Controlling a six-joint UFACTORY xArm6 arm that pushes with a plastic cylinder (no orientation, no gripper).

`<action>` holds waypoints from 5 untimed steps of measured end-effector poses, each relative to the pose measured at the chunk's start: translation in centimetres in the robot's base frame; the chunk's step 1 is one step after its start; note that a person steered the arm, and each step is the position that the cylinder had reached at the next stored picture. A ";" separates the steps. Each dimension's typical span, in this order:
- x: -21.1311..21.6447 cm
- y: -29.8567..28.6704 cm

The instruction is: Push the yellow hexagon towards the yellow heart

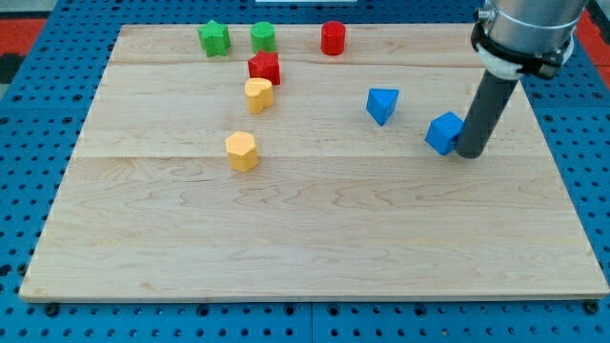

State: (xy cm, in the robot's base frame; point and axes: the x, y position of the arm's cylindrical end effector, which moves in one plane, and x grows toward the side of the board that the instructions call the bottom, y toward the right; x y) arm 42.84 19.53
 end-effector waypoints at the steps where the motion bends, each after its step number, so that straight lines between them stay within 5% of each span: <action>1: -2.4 -3.3; 2: -1.3 -2.8; 5: 5.7 -24.7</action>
State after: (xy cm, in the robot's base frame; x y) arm 48.49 -5.20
